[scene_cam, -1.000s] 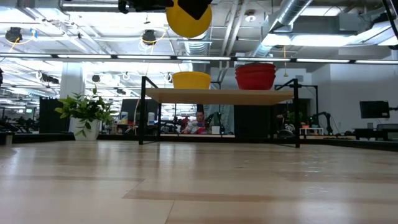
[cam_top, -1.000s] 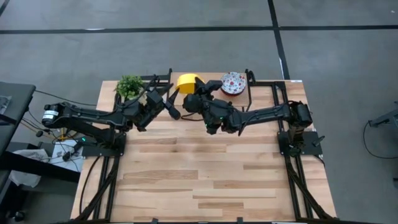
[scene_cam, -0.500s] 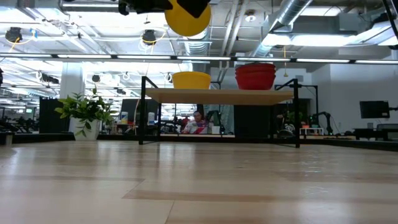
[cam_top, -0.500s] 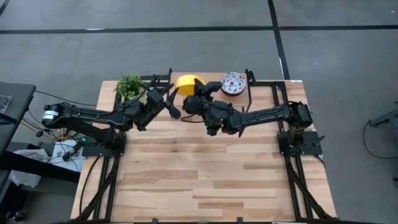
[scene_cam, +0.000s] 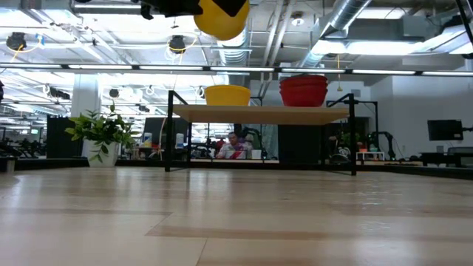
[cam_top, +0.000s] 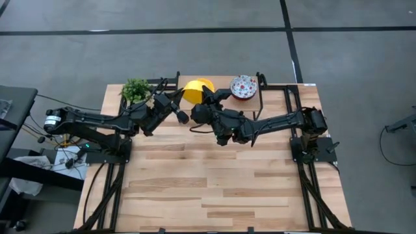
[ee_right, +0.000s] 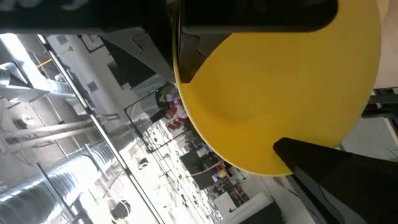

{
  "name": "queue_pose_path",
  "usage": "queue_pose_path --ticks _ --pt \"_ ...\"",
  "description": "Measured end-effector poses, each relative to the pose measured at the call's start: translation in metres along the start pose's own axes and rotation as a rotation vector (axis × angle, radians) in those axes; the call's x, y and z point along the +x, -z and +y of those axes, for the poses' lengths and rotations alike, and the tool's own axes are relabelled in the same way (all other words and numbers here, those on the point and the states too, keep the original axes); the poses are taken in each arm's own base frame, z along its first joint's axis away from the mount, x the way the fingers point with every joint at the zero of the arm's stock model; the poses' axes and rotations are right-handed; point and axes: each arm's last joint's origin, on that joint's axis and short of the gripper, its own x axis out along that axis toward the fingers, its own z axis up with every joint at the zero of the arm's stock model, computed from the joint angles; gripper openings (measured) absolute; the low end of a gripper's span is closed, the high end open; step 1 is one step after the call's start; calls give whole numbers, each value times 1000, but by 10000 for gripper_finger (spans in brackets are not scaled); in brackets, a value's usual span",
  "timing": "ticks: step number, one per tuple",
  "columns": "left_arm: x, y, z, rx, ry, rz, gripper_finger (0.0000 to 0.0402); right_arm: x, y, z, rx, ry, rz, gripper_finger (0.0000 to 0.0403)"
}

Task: Pick & Place Mini bowls
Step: Stack the yellow bowl on top of the yellow bowls on the shelf

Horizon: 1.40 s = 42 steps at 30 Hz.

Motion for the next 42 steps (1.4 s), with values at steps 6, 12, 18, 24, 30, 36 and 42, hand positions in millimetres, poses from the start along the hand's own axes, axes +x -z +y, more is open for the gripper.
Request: queue_pose_path --ticks 6,12,18,24,30,36,42 --pt "0 0 0 -22 3 1 7 -1 0 0 1 -2 -3 4" --pt "0 0 0 -42 6 1 6 -2 -1 0 12 -5 -14 38" --pt "1 2 1 -34 -14 13 5 -2 0 0 10 0 6 84" --pt "10 11 10 21 -77 74 5 -11 -3 1 42 -6 7 123" --pt "16 16 16 45 -69 98 5 -24 -3 -16 15 -30 6 141" --pt "23 15 20 -13 23 88 5 -27 14 -66 203 -58 29 129" --pt "35 2 30 -64 81 190 5 -29 60 -103 384 -394 -2 106"
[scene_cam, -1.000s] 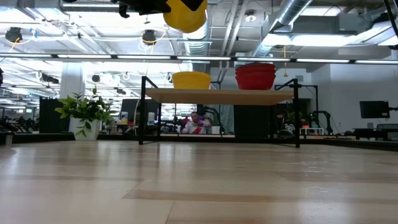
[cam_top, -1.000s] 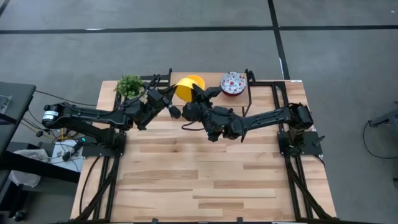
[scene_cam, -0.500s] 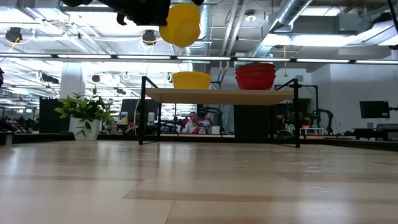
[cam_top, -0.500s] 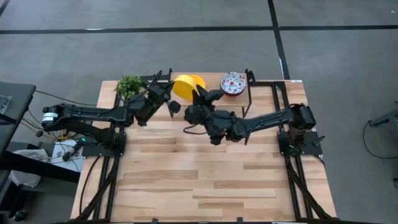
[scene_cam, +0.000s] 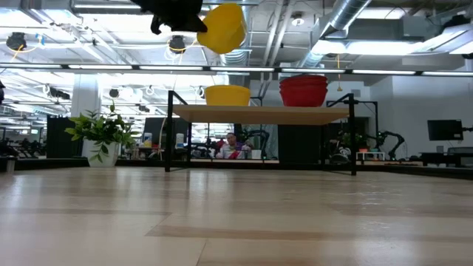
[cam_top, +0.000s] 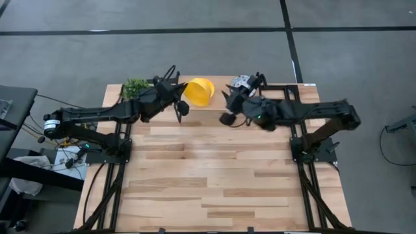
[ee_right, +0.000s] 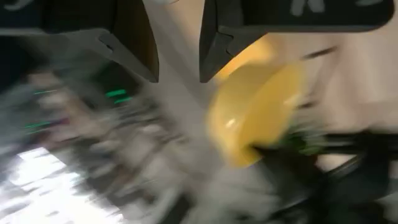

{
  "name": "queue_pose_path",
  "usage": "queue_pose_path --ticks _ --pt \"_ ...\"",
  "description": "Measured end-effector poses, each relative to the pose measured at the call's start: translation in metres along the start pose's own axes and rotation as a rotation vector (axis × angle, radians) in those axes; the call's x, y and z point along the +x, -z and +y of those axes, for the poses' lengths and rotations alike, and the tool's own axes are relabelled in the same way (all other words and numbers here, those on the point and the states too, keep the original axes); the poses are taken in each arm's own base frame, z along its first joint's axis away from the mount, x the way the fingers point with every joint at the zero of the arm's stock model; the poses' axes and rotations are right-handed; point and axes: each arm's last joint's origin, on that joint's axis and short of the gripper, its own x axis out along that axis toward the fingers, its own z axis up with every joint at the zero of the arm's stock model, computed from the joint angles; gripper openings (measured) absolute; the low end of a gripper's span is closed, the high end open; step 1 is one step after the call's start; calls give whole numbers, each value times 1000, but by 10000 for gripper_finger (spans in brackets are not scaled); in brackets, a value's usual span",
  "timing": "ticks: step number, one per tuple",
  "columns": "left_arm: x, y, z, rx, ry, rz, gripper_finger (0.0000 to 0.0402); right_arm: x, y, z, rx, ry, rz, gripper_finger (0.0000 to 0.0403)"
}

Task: Pick & Place Mini bowls
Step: Stack the yellow bowl on top of the yellow bowls on the shelf

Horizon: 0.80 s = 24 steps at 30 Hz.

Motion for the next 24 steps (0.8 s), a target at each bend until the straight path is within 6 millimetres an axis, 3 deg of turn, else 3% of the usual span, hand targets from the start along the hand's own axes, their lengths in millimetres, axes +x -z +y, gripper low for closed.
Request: queue_pose_path --ticks 4,12,18,24 --pt "8 -15 6 -27 23 70 5 -1 19 -23 122 -240 80 101" --pt "39 -37 11 -75 93 228 5 1 39 -47 154 -442 147 102" --pt "65 -47 26 -137 109 398 5 -4 58 -53 153 -475 72 102" --pt "82 -56 44 -182 106 506 5 -22 87 -68 222 -595 -71 102"
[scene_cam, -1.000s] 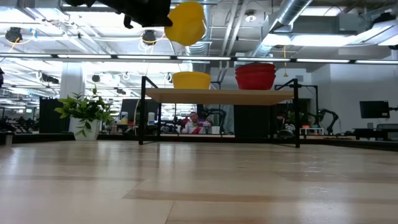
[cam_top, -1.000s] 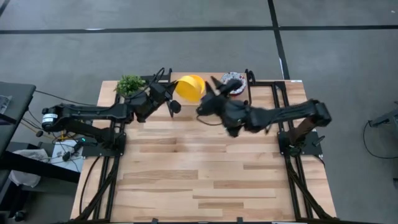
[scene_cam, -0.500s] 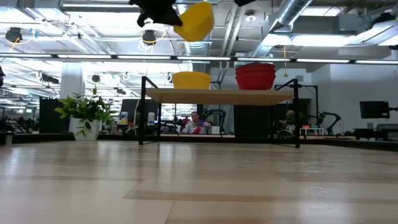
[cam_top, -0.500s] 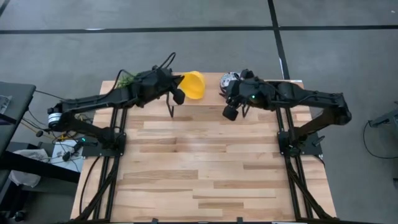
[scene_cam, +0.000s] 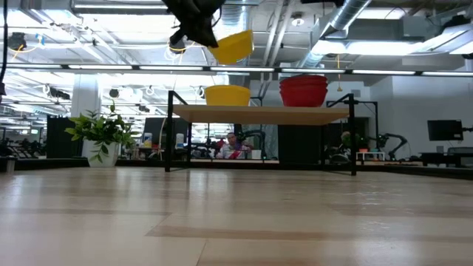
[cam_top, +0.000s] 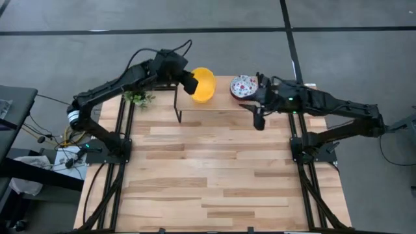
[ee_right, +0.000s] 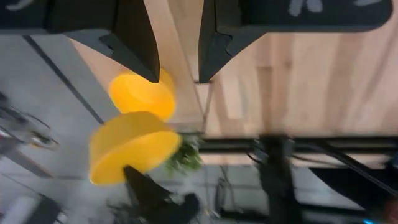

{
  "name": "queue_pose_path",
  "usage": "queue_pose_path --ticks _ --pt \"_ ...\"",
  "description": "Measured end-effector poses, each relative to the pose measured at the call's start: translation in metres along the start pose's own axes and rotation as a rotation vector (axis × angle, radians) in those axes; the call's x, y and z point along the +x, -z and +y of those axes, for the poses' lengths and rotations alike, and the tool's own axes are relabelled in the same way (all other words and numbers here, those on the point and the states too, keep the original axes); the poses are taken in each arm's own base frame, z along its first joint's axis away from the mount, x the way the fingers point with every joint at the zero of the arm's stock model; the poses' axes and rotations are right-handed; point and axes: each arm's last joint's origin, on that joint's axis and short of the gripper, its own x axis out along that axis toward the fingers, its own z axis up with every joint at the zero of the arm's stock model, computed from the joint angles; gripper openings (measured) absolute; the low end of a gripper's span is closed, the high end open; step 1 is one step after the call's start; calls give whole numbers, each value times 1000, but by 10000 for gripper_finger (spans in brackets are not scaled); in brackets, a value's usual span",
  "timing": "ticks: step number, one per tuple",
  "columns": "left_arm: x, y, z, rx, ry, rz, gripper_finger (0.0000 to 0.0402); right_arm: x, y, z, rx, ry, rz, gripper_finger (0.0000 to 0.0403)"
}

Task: Pick & Place Mini bowls
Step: Stack the yellow bowl on top of the yellow bowls on the shelf

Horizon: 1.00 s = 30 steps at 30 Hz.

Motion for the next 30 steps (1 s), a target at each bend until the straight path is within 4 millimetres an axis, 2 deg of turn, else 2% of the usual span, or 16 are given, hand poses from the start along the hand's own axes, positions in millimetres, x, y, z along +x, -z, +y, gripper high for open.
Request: queue_pose_path --ticks 7,12,17,24,30 --pt "22 -7 17 -52 9 90 5 -29 35 -3 58 -97 -156 102" --pt "42 -4 26 -101 15 168 5 -43 60 -1 113 -87 -252 102" --pt "53 0 37 -136 -16 257 5 -52 88 3 198 -59 -345 102" --pt "62 -8 44 -223 -2 272 5 -52 116 7 300 -41 -406 102" --pt "68 -8 44 -240 -26 346 5 -45 127 10 311 -43 -404 102"
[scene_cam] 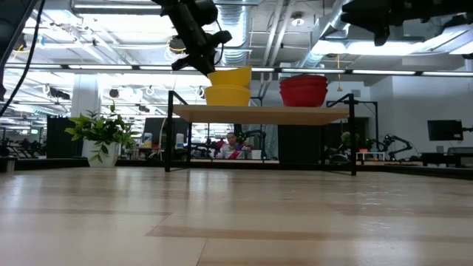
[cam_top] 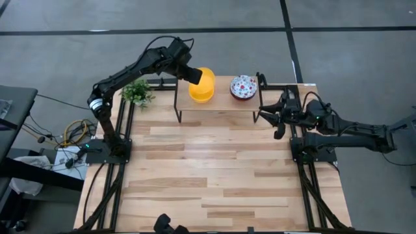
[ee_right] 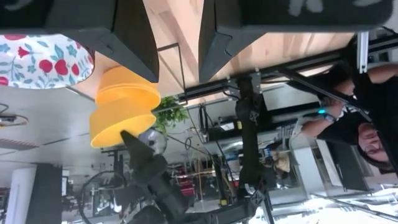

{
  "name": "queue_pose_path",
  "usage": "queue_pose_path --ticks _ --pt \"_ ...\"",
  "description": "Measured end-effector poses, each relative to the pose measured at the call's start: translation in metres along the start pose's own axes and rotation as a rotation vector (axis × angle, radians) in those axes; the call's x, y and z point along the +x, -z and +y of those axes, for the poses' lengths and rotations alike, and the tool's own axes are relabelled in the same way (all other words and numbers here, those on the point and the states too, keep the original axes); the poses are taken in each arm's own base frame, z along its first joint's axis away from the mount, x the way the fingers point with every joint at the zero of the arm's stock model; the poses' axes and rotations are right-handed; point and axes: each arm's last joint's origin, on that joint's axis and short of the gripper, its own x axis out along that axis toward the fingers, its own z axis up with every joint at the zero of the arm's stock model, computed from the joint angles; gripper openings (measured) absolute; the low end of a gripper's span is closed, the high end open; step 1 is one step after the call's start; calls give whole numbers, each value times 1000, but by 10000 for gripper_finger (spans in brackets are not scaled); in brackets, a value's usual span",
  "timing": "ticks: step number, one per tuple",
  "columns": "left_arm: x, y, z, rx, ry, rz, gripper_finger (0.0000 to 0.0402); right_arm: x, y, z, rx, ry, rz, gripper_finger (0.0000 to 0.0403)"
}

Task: Pick & Place Mini bowls
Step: Stack the yellow bowl on top of the yellow bowls on the shelf

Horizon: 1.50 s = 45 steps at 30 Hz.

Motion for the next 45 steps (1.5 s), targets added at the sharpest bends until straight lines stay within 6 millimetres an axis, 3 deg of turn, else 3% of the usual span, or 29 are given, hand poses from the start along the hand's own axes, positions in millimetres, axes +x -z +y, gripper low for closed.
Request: queue_pose_path --ticks 5,34,45 --pt "10 0 0 -38 -20 47 5 0 2 0 -23 -2 3 102" --pt "6 5 -2 -111 -55 97 5 -3 0 0 -48 -7 -14 102" --pt "15 7 -4 -103 -67 114 5 -3 0 0 -48 -6 -14 102"
